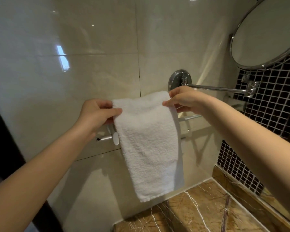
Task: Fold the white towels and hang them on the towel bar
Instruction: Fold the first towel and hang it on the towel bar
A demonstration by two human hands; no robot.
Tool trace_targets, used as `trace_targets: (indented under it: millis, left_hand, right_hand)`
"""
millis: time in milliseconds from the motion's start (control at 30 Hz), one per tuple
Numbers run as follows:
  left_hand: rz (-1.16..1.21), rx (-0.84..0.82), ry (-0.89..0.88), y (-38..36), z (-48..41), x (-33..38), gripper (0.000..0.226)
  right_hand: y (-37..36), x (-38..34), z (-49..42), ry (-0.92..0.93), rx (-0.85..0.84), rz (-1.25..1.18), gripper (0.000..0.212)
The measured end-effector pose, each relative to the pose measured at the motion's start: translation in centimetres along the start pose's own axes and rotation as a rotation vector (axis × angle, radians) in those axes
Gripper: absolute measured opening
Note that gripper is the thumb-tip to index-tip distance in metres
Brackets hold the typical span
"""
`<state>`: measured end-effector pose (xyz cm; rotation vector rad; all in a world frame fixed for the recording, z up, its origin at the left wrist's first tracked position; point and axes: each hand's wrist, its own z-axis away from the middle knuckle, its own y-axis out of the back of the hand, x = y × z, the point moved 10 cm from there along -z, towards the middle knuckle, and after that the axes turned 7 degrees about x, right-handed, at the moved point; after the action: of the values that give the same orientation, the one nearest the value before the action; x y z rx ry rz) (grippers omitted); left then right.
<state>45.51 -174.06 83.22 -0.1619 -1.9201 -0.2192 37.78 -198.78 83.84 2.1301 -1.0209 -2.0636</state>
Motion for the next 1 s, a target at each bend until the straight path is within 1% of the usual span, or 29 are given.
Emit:
trace_targets:
  millis: [67,200,333,467,533,600,633,733,833,933,1000]
  left_hand:
    - [-0.009,-0.004,0.026,0.2,0.0,-0.7,0.011]
    - [-0.025,0.004,0.07,0.4,-0.1,-1.6,0.013]
    - [-0.043,0.005,0.071,0.3,-0.1,-1.5,0.015]
    - [-0.025,0.037,0.023,0.2,-0.4,0.4,0.021]
    - [0.012,0.041,-0.024,0.0,-0.6,2.3,0.016]
    - [0.055,0.051,-0.082,0.0,-1.0,4.6,0.013]
    - [0.068,0.059,-0.108,0.0,-1.2,5.8,0.012]
    - [0.085,0.067,-0.181,0.2,-2.0,9.5,0.01]
    - [0.093,0.052,-0.273,0.2,-2.5,13.1,0.015]
    - [0.088,0.072,-0.335,0.6,-3.2,16.4,0.015]
    - [0.082,0.085,-0.36,0.8,-3.6,18.3,0.016]
  right_hand:
    - [-0.6,1.2,0.2,-0.052,-0.027,-0.014,0.008]
    - [-1.6,2.6,0.4,-0.116,-0.054,-0.009,0.023]
    - [-1.8,2.6,0.5,-0.114,-0.055,0.008,0.024]
    - [-0.4,0.4,0.6,-0.044,-0.029,0.003,0.009]
    - [0.8,-1.2,0.4,-0.002,0.005,0.002,0.011]
    - [1.8,-3.2,0.1,0.034,0.02,-0.029,0.008]
    - [2.3,-4.3,0.0,0.056,0.022,-0.059,0.008]
    - [4.2,-7.7,-0.4,0.141,0.061,-0.107,0.019]
    - [6.2,-10.9,-0.6,0.219,0.108,-0.08,0.021]
    - [7.6,-13.6,-0.6,0.29,0.122,-0.129,0.021]
    - [8.2,-15.2,-0.5,0.331,0.128,-0.157,0.025]
